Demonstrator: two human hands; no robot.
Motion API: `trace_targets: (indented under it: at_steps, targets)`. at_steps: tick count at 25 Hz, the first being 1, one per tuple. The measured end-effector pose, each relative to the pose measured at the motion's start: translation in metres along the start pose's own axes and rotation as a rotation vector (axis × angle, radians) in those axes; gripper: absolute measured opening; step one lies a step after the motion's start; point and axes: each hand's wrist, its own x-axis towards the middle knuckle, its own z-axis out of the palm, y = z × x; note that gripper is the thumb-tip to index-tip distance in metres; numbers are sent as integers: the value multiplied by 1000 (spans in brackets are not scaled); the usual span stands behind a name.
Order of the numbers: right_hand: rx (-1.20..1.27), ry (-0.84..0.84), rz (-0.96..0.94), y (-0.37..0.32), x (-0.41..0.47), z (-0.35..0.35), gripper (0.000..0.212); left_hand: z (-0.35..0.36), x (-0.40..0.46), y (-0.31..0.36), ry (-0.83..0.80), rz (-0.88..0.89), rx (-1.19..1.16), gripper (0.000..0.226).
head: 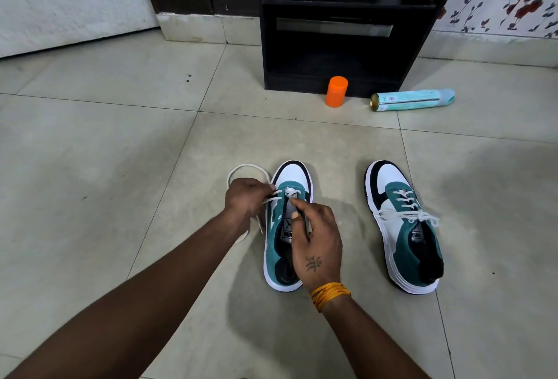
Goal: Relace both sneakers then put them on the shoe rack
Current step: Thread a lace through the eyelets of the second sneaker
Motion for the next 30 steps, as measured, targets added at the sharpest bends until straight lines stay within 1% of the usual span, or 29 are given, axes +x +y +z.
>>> trace_targets:
  at_steps: [2, 4, 5, 7, 8, 9, 10, 13, 16, 19, 21, 23, 25, 27, 30]
  targets:
    - [-9, -2, -7, 0, 0, -1, 34, -2, 1, 5, 23, -24, -176, 18]
    - [-16, -5, -12, 0, 0, -2, 35, -6, 0, 9, 23, -71, -256, 16]
    - [-21, -5, -9, -1, 1, -2, 35, -6, -3, 11, 1, -114, -232, 21]
    - [-31, -10, 1, -2, 1, -1, 36, -7, -6, 10, -85, -192, -96, 42]
    - [-32, -13, 5, -3, 0, 0, 37, -5, -6, 8, -129, -212, -32, 49]
    - [-33, -15, 5, -4, 0, 0, 37, -4, -5, 7, -158, -218, 6, 50]
    - [-36, -15, 3, -4, 0, 0, 38, -3, -4, 6, -175, -210, 20, 45]
    - [-37, -14, 5, -4, -1, -2, 40, -6, 0, 11, -198, -162, -46, 26]
    - [-48, -10, 6, -6, -1, -2, 39, -15, 3, 18, -97, -72, -226, 16]
    - [-95, -21, 2, -7, -1, -2, 39, -20, -1, 21, -41, -8, -228, 6]
    - [-110, -32, 3, -7, 0, -2, 37, -22, -7, 26, -38, 19, -175, 6]
    - [-113, -34, -5, -5, 0, -3, 33, -27, -12, 35, -64, 23, -185, 6]
    - [-104, -27, -18, -8, 2, -4, 30, -35, -19, 48, -102, 48, -281, 11]
    - [-118, -3, -60, -18, 10, -4, 25, -41, -30, 62, -113, 114, -380, 21]
    - [-93, 5, -170, -57, 36, -3, 23, -46, -51, 83, -106, 245, -443, 28]
